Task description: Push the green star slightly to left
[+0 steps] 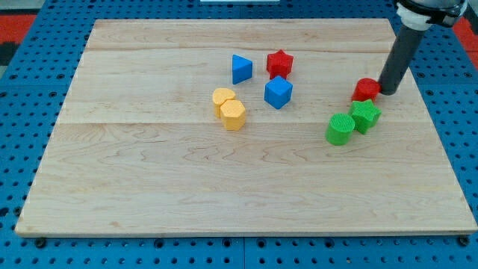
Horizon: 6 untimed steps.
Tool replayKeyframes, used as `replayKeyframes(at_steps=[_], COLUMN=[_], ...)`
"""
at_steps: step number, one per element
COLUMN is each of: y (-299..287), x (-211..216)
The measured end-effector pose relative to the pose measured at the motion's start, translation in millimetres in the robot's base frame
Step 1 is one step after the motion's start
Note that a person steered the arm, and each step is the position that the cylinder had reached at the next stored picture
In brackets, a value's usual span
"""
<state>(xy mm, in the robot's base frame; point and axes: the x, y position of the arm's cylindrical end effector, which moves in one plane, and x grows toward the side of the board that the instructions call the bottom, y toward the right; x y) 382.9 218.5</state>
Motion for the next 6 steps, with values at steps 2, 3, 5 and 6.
replayKeyframes(at_steps=[2, 3, 5, 6], y=[31, 13, -101, -59], x=[49, 65, 76, 108])
